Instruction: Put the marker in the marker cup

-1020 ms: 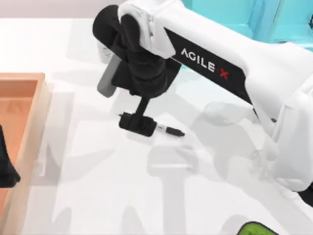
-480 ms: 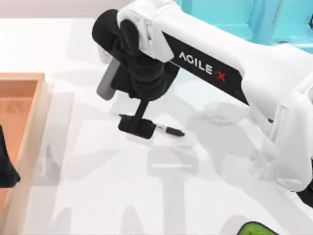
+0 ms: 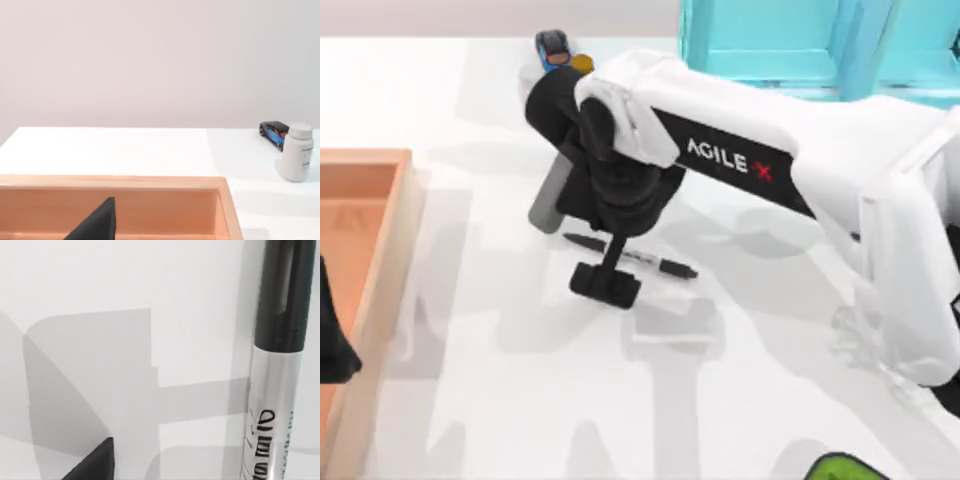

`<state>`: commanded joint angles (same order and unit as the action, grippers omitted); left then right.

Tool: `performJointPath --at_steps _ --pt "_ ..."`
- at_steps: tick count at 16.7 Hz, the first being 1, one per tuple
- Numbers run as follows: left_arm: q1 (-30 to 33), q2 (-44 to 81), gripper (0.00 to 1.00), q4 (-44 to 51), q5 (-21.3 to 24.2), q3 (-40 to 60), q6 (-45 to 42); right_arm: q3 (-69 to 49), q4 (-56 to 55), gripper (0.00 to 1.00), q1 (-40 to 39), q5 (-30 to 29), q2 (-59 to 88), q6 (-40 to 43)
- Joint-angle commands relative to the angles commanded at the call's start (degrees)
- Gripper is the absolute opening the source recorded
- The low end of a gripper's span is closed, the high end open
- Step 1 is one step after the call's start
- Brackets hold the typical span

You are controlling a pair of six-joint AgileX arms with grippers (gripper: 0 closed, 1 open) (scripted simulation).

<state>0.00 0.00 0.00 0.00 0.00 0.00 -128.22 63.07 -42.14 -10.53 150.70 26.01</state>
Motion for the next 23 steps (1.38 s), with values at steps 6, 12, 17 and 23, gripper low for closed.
performJointPath --at_steps 6,12,17,23 --pt "0.0 0.0 1.0 0.0 0.0 0.0 0.0 1.3 -1.6 0.92 0.2 0.0 0.3 0.2" --pt "0.0 0.0 1.0 0.0 0.0 0.0 0.0 1.3 -1.6 0.47 0.2 0.0 0.3 0.2" --pt "0.0 0.0 1.0 0.0 0.0 0.0 0.0 1.3 -1.6 0.1 0.2 0.0 0.3 0.2" --pt "0.0 0.0 1.0 0.0 0.0 0.0 0.0 1.3 -1.6 0.0 0.2 0.0 0.3 0.2"
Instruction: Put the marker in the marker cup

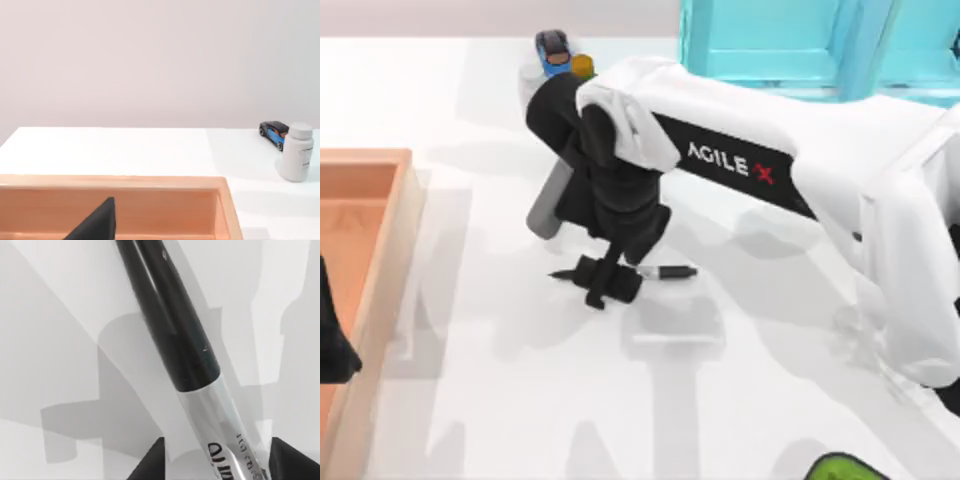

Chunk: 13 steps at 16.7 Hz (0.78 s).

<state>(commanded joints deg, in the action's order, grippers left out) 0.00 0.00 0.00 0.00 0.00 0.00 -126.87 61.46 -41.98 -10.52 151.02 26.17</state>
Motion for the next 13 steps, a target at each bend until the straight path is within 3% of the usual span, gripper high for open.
performJointPath --at_steps 3,4,13 --pt "0.0 0.0 1.0 0.0 0.0 0.0 0.0 0.0 0.0 0.0 0.0 0.0 0.0 0.0" --pt "0.0 0.0 1.0 0.0 0.0 0.0 0.0 1.0 2.4 0.0 -1.0 3.1 -4.6 -2.3" --pt "0.0 0.0 1.0 0.0 0.0 0.0 0.0 9.2 13.3 0.0 -10.1 1.9 -22.3 -11.7"
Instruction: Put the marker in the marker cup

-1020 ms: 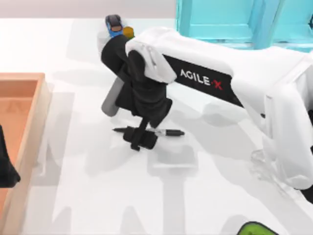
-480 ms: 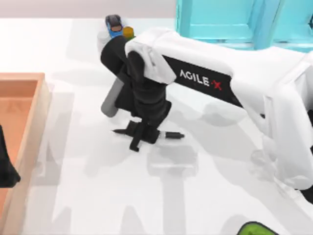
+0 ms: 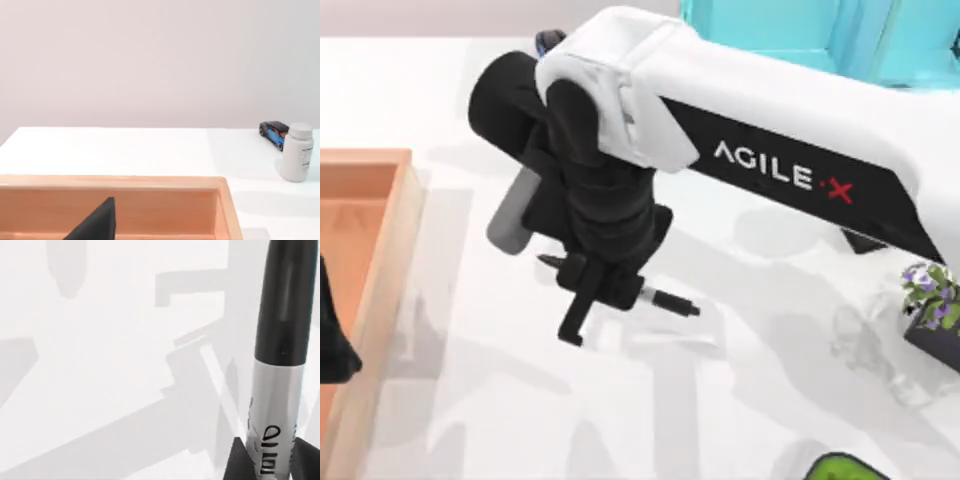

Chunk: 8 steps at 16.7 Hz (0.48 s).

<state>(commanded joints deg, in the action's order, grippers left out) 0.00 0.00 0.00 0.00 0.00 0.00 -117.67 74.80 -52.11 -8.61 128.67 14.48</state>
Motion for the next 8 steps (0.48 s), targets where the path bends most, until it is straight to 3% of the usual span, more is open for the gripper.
performJointPath --at_steps 8 --pt "0.0 0.0 1.0 0.0 0.0 0.0 0.0 4.0 5.9 0.0 -5.6 0.3 -9.4 -5.2"
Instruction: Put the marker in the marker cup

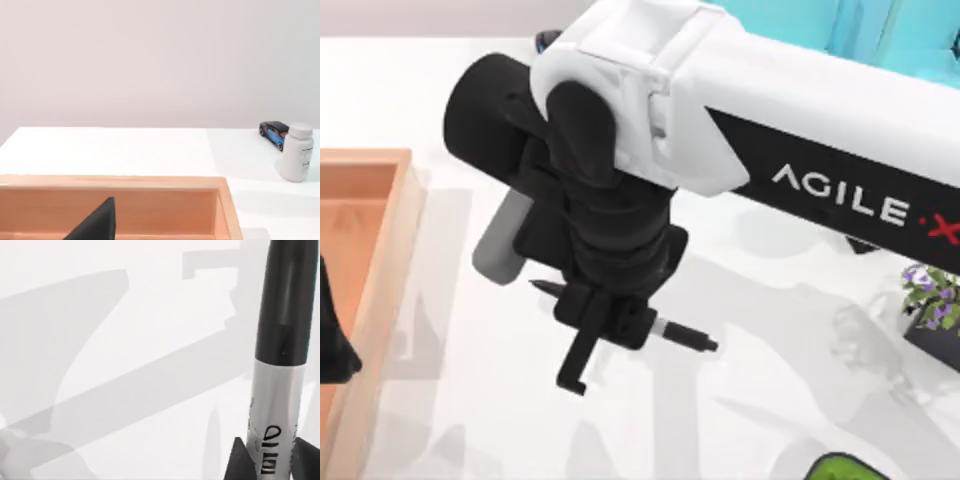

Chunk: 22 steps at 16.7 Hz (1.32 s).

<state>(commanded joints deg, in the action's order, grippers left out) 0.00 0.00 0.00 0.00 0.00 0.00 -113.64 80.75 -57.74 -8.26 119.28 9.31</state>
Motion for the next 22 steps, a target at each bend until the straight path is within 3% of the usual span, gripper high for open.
performJointPath --at_steps 4,9,12,22 --pt "0.0 0.0 1.0 0.0 0.0 0.0 0.0 0.3 -1.9 0.0 1.7 1.9 -0.4 1.2" --pt "0.0 0.0 1.0 0.0 0.0 0.0 0.0 5.7 -15.4 0.0 13.2 15.7 -3.4 8.9" --pt "0.0 0.0 1.0 0.0 0.0 0.0 0.0 11.5 -27.1 0.0 25.0 29.1 -5.5 14.5" --pt "0.0 0.0 1.0 0.0 0.0 0.0 0.0 35.0 -66.3 0.0 73.2 82.1 -8.7 29.8"
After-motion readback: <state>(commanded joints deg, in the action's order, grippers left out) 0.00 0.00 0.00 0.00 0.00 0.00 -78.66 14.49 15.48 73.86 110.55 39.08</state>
